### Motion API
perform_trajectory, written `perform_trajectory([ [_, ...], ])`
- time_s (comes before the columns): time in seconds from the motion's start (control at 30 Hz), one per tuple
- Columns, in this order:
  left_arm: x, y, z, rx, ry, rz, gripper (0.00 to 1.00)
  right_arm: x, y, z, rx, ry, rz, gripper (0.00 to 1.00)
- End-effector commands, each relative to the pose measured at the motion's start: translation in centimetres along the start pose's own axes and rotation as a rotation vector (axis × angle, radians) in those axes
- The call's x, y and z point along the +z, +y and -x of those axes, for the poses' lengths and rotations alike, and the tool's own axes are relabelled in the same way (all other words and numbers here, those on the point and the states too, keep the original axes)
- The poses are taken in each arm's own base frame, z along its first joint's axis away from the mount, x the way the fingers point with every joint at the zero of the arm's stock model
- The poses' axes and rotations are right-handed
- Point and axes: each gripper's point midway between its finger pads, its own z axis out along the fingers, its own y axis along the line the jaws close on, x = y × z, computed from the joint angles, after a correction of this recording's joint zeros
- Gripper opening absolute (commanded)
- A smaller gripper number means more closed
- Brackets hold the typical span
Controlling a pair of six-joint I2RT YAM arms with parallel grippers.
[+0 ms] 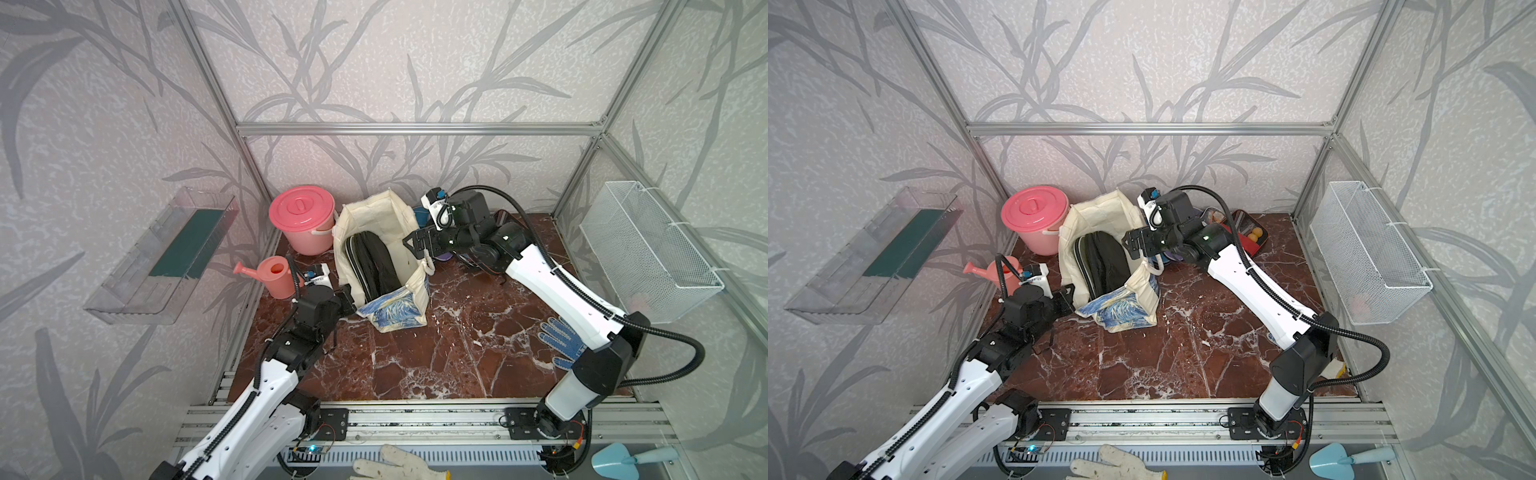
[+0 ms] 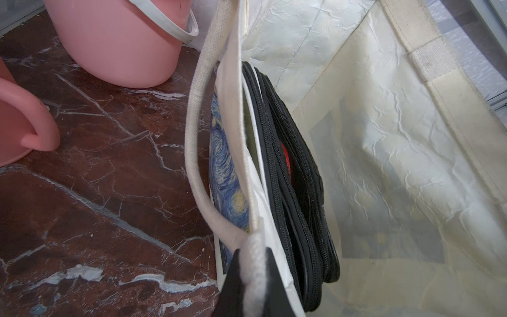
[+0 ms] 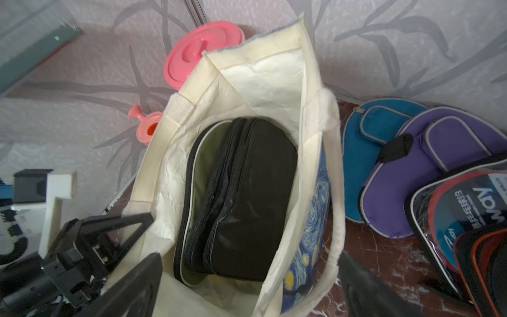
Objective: Remove the ping pong set from the canvas bag
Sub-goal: Place the ping pong set at the ping pong set, then move the canvas bag to the center of the board.
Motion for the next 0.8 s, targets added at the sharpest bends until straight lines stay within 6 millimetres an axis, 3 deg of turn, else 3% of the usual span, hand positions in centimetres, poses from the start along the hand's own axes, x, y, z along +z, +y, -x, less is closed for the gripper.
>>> perform_trajectory([
  [0.0,-0.4,-0.2,0.9,-0.011,-0.044,-0.011,0.00,1.3,-1.5,-4.4,-0.034,0.183,-0.099,0.98],
  [0.1,-0.8,-0.1,1.0,-0.007,-0.054,-0.012,0.00,2.1,-2.1,-5.7,-0.034,0.228,-0.126,0.96],
  [0.17,-0.9,-0.1,1.0,-0.006,-0.057,-0.016,0.00,2.7,-2.4,-6.4,-0.035,0.254,-0.136,0.87],
  [0.23,-1.1,0.0,1.0,-0.008,-0.062,-0.015,0.00,3.2,-2.5,-6.6,-0.032,0.267,-0.134,0.65],
  [0.3,-1.4,0.2,1.2,-0.011,-0.072,-0.012,0.00,3.6,-2.5,-6.9,-0.026,0.279,-0.133,0.29],
  [0.37,-1.7,0.5,1.3,-0.011,-0.081,0.003,0.00,3.5,-2.4,-6.9,-0.021,0.285,-0.131,0.02],
  [0.53,-2.7,1.3,1.3,-0.017,-0.093,0.036,0.00,2.7,-2.3,-7.6,-0.013,0.310,-0.127,0.00],
  [0.73,-4.5,3.0,0.7,-0.049,-0.099,0.079,0.00,1.3,-1.0,-9.9,0.000,0.357,-0.097,0.00],
  [0.77,-4.8,3.5,0.6,-0.055,-0.111,0.097,0.00,0.4,-0.5,-9.7,0.002,0.341,-0.081,0.00],
])
